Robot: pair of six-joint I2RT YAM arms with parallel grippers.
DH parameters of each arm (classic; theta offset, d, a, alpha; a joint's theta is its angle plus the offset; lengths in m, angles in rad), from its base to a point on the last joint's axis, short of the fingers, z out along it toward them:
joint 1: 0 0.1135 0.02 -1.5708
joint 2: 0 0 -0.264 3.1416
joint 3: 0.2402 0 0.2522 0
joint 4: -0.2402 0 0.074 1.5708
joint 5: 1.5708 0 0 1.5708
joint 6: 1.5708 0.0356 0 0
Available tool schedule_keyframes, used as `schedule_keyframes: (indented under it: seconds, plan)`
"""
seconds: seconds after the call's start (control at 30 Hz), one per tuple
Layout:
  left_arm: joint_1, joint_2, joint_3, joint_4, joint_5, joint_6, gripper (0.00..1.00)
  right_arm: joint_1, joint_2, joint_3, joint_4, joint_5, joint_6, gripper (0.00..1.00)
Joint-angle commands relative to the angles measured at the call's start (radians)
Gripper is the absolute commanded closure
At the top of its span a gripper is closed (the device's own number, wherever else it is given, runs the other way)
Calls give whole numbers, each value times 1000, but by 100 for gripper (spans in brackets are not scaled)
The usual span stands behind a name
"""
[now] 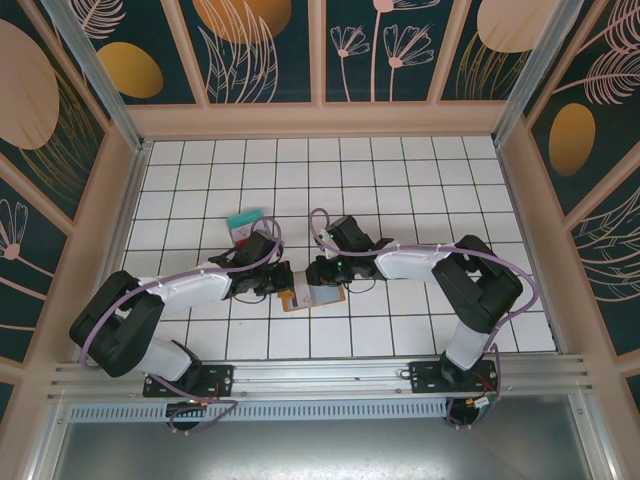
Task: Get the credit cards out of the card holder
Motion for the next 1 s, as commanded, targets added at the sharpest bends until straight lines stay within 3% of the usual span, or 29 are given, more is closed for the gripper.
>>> schedule_keyframes:
  seconds: [0.0, 0.2, 0.8, 0.97]
  plan:
    - [3, -26, 9, -54, -29, 19, 94, 7, 26, 20, -28, 7, -14, 83]
    - [3, -7, -10, -95, -67, 32, 95, 7, 39, 5, -22, 2, -12, 83]
    - [3, 42, -45, -7, -2, 11, 95, 8, 76, -17, 12, -36, 0, 82]
    - [3, 37, -45, -8, -3, 10, 96, 8, 77, -16, 11, -33, -1, 89]
